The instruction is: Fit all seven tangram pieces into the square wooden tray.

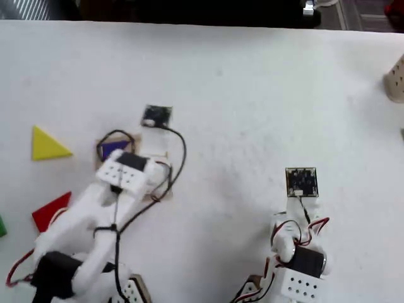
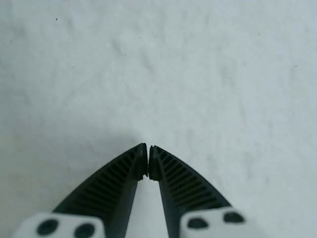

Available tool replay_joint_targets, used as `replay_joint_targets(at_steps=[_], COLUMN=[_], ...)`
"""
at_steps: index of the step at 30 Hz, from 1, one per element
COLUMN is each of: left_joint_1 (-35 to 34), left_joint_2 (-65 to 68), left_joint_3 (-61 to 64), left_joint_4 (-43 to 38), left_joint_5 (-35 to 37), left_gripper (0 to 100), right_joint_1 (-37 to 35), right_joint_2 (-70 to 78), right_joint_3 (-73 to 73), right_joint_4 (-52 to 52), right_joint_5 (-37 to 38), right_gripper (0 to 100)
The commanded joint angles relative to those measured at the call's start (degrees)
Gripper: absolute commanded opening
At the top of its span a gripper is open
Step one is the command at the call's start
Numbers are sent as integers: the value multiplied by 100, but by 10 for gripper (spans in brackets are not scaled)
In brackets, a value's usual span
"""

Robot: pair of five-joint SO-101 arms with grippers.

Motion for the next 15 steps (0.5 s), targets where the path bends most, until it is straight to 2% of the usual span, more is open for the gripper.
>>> replay_joint_targets(at_steps=[1,11,15], left_joint_1=[-629,-1569,-1613], left_joint_2=[-787,-787,-787], left_joint_3=[299,765,765], left_joint_4=[-308,-527,-264], left_joint_5=[-35,-88,-237], left_gripper=[24,24,24], right_joint_1=[22,22,22], right_joint_2=[-66,-66,-66], right_joint_3=[35,35,35], right_joint_4=[31,31,31], right_joint_5=[53,53,53], right_gripper=[17,17,17])
